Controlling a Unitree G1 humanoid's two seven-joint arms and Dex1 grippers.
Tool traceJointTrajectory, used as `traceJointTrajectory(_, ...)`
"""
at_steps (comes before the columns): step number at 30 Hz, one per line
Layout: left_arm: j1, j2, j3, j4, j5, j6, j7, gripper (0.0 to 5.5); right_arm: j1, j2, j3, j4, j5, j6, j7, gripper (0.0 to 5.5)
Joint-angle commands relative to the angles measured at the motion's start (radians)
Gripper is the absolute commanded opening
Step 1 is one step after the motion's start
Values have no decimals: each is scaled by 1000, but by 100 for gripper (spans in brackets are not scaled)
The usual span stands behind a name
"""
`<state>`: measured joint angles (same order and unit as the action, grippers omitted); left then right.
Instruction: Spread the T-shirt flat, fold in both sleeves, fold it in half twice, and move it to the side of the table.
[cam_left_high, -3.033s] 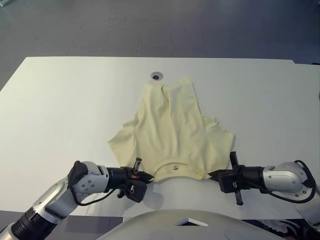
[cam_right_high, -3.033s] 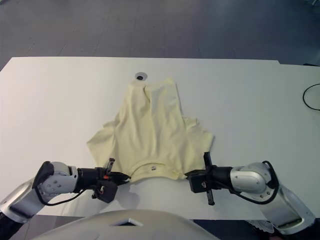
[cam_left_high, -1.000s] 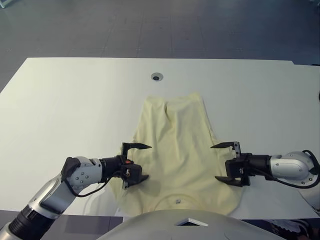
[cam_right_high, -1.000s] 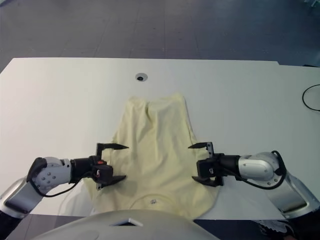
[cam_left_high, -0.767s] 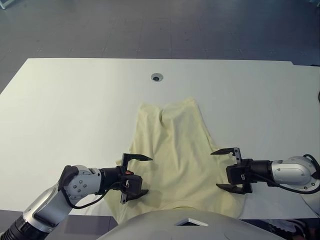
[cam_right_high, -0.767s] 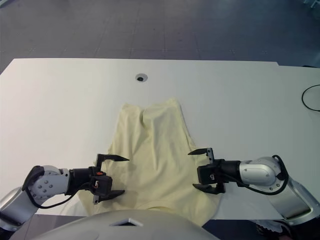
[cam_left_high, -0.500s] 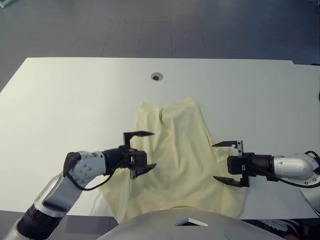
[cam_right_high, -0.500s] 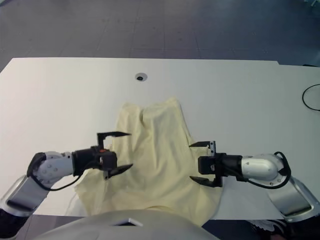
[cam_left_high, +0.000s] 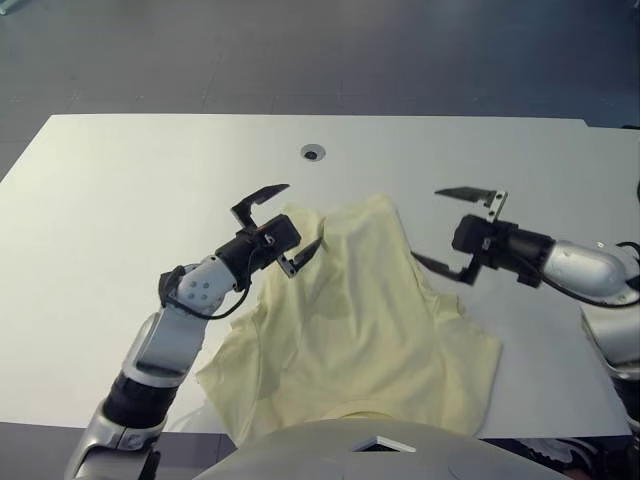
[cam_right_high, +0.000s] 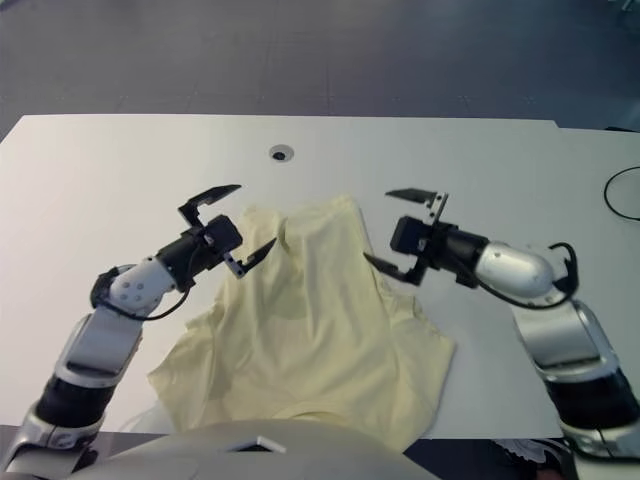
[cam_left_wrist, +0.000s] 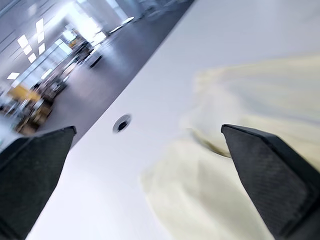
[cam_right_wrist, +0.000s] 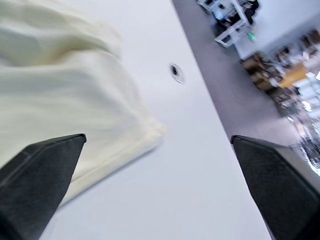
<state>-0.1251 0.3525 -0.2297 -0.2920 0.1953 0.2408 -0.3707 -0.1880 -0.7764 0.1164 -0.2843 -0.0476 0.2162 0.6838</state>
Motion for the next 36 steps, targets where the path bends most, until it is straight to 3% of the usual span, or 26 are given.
traceJointTrajectory(1,-119,-69,35,165,28,-143,139,540,-123,91,52,160,-64,-33,-65,539)
traceJointTrajectory(11,-343,53,-11,693,198,-459,216,540,-344,251,119,627,-181,-232,-197,539)
traceJointTrajectory(16,-401,42,-34,869,176,-505,139,540,-425,299,150,845,-232,-320,-239,539)
traceJointTrajectory(24,-424,19,-37,953,144,-527,65,540,-520,371,172,1084,-275,-412,-287,539)
traceJointTrajectory(36,-415,74,-52,949,197,-488,5,540,-564,381,197,1227,-329,-454,-299,539)
